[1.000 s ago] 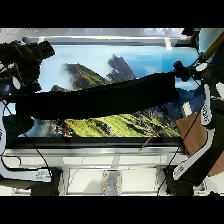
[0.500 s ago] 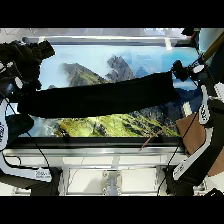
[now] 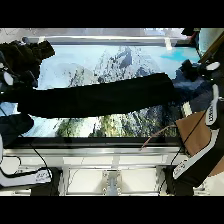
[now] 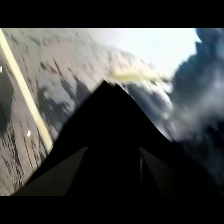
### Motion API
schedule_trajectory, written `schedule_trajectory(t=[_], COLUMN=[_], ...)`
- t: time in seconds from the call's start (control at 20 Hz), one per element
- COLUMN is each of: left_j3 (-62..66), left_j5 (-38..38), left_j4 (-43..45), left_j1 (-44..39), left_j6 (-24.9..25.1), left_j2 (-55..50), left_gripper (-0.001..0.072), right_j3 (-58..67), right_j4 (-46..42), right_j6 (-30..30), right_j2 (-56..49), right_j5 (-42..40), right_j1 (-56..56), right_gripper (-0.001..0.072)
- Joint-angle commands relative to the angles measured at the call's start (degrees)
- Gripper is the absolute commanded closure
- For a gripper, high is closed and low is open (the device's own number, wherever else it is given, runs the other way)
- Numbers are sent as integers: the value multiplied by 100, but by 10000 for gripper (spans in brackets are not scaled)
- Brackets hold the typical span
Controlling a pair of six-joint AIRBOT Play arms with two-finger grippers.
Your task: Fold the clothes and pants, and hang the long-sleeved shirts on hangers.
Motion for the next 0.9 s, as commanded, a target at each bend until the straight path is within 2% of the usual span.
schedule_trajectory(t=[0.0,0.1,0.15,0.3,0.45,0.55,0.6,0.65,0.85], left_j3=[4,4,4,4,2,2,2,2,2], left_j5=[-4,-2,-2,0,2,2,0,0,0], left_j4=[4,-13,-11,-9,-7,-9,-9,-9,-11], left_j1=[-72,-223,-343,-782,-1158,-1290,-1320,-1342,-1360], left_j6=[48,48,48,50,48,48,48,46,44], left_j2=[719,1025,1139,1283,1272,1272,1272,1272,1272], left_gripper=[59,59,59,59,60,62,62,62,62], right_j3=[190,188,190,190,190,192,197,221,586], right_j4=[483,597,595,697,1300,1561,1687,1882,1690], right_j6=[-540,-922,-1075,-1438,-1832,-1934,-1993,-2142,-2096], right_j2=[-63,-173,-249,-680,-1228,-1526,-1628,-1679,-1714], right_j5=[1685,1766,1746,1803,2004,2138,2234,2334,2382], right_j1=[-813,-1121,-1198,-1298,-1281,-1246,-1207,-1189,-940], right_gripper=[319,313,257,257,255,250,285,284,282])
